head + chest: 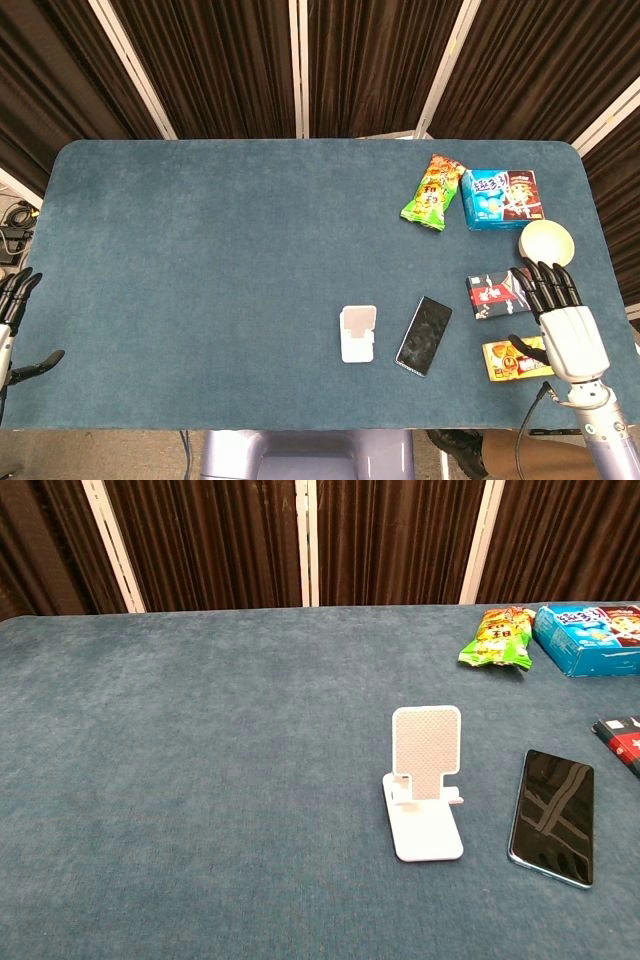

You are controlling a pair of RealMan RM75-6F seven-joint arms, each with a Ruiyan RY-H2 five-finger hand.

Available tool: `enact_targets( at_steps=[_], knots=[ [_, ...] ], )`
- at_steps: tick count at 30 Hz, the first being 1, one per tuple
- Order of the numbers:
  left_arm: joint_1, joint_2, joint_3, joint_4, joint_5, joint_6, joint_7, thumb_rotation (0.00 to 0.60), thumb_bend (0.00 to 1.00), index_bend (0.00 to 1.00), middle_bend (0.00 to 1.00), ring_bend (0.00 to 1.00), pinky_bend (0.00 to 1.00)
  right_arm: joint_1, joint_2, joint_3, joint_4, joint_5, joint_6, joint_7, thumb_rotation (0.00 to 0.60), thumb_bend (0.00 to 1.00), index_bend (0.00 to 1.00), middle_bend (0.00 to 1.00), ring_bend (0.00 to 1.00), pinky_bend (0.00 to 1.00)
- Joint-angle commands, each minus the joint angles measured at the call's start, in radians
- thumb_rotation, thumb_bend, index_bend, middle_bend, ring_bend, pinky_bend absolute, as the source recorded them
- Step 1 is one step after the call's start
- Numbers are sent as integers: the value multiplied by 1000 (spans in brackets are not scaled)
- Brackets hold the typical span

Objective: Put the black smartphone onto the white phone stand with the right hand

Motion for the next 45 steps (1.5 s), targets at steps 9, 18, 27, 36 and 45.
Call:
enact_targets(
  at_steps=[9,18,27,36,45],
  knots=[
    [-7,0,-8,2,-18,-15,-4,600,0,0,0,0,0,82,31,-56,43,-101,-198,99,600,0,0,0,0,0],
    [-28,-19,-23,13,-72,-61,38,600,0,0,0,0,0,276,15,-129,223,-313,-439,28,600,0,0,0,0,0],
    [-51,-47,-40,23,-138,-107,94,600,0,0,0,0,0,411,-63,-202,425,-533,-400,76,600,7,0,13,0,0],
    [-77,-75,-58,45,-211,-157,137,600,0,0,0,0,0,510,-193,-244,662,-644,-328,103,600,1,0,2,0,0],
    [-88,-84,-62,55,-237,-174,149,600,0,0,0,0,0,536,-256,-268,766,-645,-305,128,600,0,0,1,0,0]
  ],
)
